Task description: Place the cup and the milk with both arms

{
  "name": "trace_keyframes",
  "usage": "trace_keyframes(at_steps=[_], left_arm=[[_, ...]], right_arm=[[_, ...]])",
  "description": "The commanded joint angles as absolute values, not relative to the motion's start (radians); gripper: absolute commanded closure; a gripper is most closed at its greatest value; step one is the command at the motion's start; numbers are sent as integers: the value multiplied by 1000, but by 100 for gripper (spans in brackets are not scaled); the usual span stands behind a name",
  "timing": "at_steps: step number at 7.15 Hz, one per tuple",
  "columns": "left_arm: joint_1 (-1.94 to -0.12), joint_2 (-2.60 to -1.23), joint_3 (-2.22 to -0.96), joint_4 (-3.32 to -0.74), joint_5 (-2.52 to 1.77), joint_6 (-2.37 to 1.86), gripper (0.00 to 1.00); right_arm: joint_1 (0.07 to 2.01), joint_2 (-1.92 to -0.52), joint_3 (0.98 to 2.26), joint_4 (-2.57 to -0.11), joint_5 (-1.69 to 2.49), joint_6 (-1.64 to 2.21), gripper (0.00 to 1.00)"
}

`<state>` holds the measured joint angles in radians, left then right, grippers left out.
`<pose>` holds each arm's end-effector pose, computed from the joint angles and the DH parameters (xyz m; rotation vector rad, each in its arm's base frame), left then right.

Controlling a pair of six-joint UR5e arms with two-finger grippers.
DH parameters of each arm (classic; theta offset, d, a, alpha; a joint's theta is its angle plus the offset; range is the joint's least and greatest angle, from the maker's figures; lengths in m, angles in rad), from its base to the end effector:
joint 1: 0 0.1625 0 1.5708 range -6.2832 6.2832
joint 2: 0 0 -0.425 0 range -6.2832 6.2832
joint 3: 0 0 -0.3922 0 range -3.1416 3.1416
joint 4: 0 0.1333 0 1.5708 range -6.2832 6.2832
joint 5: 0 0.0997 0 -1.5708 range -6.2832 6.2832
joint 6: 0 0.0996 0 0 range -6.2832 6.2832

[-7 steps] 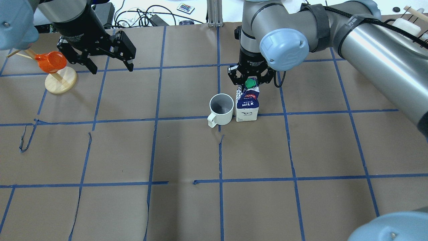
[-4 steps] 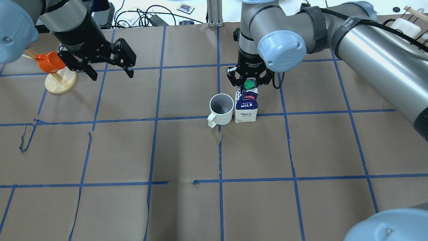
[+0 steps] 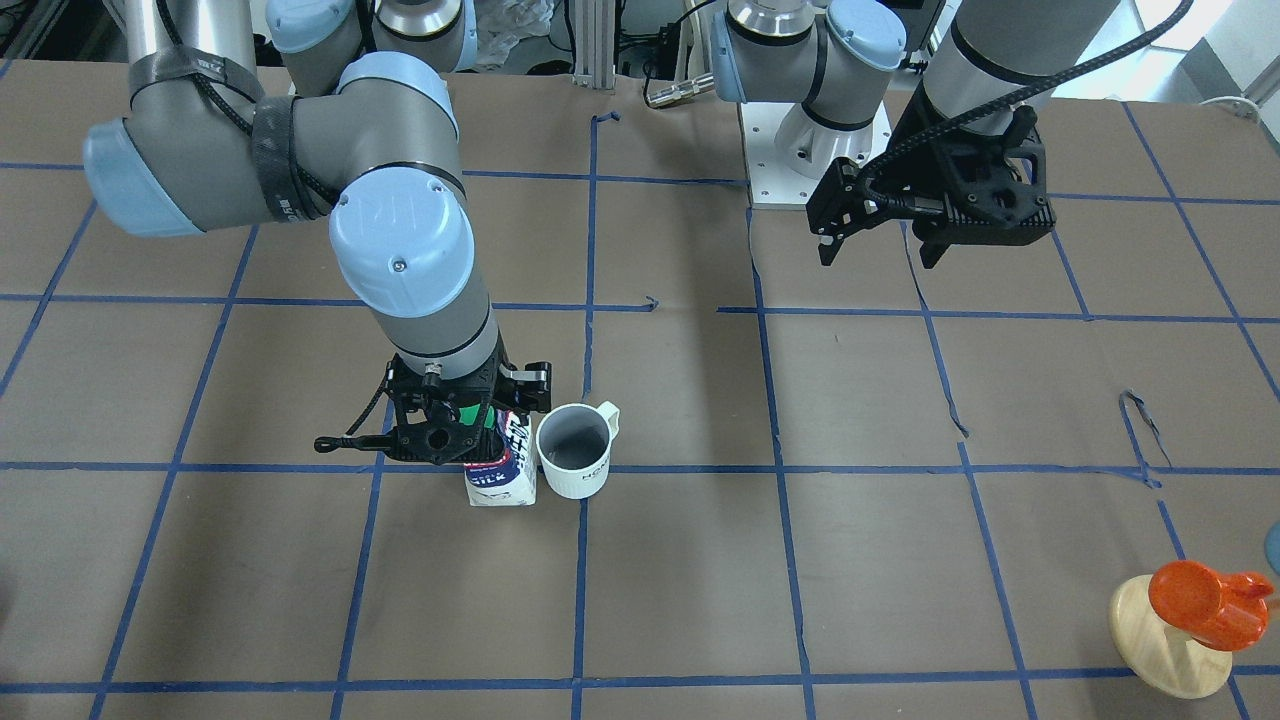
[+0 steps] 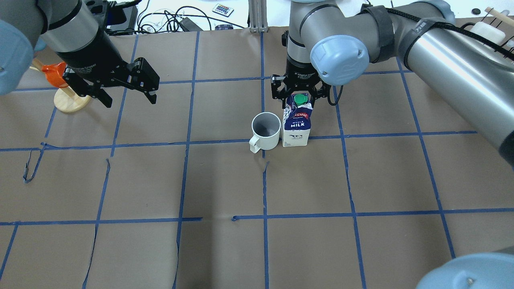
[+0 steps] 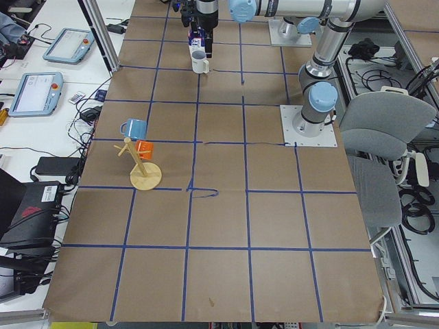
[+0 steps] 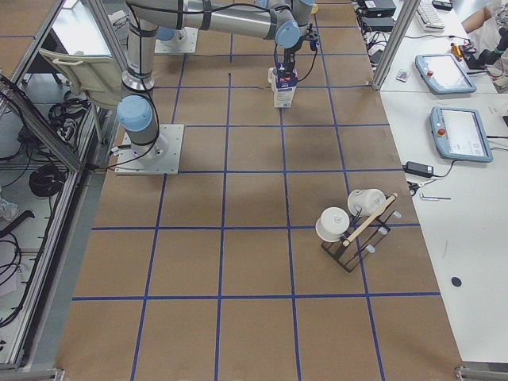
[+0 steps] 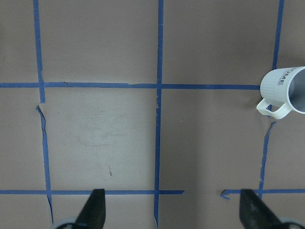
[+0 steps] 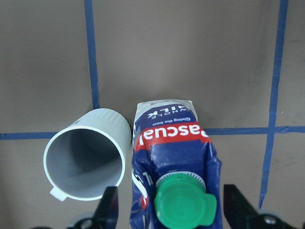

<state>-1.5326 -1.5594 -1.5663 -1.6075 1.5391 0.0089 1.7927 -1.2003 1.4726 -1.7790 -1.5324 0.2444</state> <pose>-0.1178 -0.4898 0.4921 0.0461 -3.1089 -0.0312 0.2713 -0.5793 0.3475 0.0370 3.1169 0.1111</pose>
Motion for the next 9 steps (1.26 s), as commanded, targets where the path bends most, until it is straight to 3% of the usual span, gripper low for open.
trace_keyframes(at_steps=[1,6,9], left_arm=[[-1531,-1559,-1565,-1611,1540,9,0],[-1531,-1559,-1565,-1612,1540,9,0],[-1531,-1559,-1565,-1611,1540,11,0]], right_arm=[[1770,-1294,1479,-1769,-1543,244,0],[1562,-1463,1486,-1591,-1549,45,0],[1543,-1500,1526,-1595,-1551,0,0]])
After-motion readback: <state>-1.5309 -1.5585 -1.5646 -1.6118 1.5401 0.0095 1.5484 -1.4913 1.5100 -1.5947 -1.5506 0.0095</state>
